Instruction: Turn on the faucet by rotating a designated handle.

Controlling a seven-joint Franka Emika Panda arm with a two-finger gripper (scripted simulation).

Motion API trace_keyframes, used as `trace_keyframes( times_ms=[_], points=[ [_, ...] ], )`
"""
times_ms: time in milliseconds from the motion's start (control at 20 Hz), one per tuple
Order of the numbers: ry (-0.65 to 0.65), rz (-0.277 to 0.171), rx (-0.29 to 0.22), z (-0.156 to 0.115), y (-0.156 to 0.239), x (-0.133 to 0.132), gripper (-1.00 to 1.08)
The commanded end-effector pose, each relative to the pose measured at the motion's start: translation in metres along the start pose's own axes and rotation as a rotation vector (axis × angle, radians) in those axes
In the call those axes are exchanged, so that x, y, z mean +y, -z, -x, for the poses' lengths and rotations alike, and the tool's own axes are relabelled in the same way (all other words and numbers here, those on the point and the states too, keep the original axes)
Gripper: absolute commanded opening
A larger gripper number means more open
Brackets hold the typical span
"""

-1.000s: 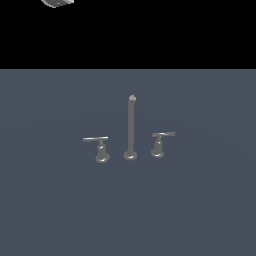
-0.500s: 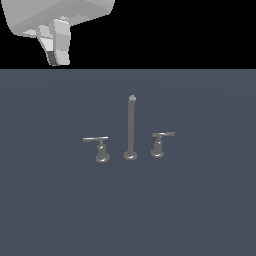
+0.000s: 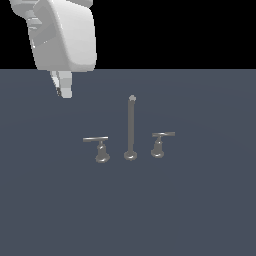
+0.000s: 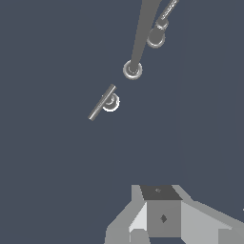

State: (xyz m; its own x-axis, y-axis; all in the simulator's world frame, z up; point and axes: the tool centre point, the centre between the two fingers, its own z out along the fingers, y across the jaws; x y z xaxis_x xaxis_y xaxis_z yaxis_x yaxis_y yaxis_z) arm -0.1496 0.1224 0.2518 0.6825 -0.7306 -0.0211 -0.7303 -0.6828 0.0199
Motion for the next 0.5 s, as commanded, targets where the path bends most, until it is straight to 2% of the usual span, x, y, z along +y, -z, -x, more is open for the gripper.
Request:
trace_keyframes(
  times_ms=[0,450],
  points=[
    [-0.05,-0.004,0.0,-0.004,-0.013,-0.01,-1.0],
    [-0.209,-0.013,0.001,-0.022,-0.054,-0.04,-1.0]
  ],
)
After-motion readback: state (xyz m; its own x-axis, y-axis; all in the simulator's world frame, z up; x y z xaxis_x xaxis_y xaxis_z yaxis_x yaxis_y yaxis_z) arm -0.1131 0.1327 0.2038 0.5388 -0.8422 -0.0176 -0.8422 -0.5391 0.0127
